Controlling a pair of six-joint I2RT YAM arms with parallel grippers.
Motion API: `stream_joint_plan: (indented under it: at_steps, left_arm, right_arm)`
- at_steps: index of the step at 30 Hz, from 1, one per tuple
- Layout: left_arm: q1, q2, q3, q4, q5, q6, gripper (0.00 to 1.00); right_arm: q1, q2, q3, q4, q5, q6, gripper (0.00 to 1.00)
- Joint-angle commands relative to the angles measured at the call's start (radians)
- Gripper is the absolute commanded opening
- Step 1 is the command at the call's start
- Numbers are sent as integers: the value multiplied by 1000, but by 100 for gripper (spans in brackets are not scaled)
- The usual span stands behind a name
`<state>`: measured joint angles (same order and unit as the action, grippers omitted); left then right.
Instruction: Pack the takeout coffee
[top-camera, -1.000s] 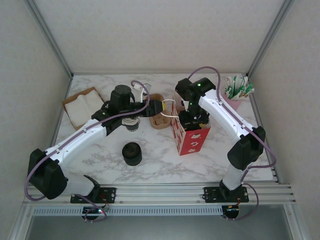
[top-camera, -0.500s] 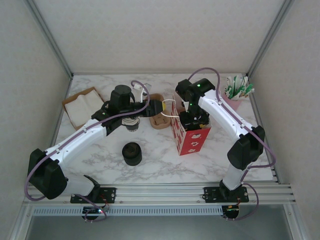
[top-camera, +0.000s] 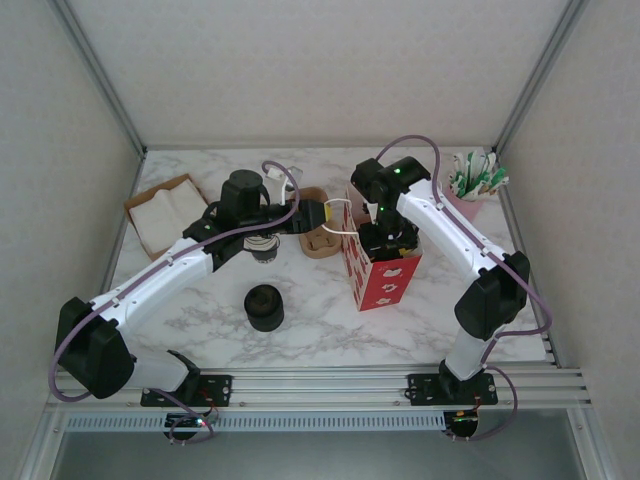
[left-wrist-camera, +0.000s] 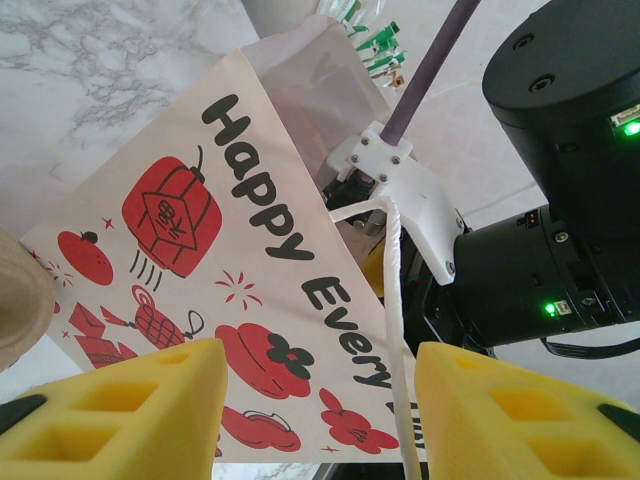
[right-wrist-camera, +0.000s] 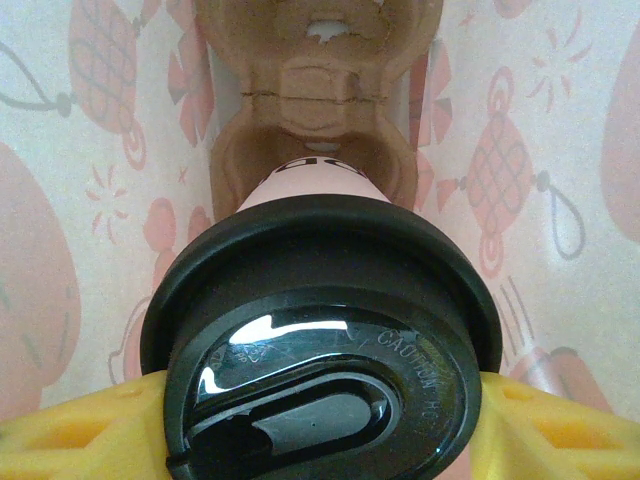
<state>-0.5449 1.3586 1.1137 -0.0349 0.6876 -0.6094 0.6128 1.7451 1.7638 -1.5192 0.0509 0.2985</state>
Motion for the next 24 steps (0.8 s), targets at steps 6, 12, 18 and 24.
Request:
stream_joint_plan:
  at_steps: [6,12,18,24]
  left_arm:
    - [12,4,1,24,1,-6,52]
    - [11,4,0,22,1,-6,52]
    - [11,3,0,24,1,-7,52]
    - [11,6,-1,25,1,-7,52]
  right_arm:
    - [-6,8,-3,-5,-7,-5,67]
    - [-7,8,0,-7,-8,-5,67]
    - [-7,7,-1,-5,-5,-6,67]
    - [-6,5,-8,9,-6,-6,67]
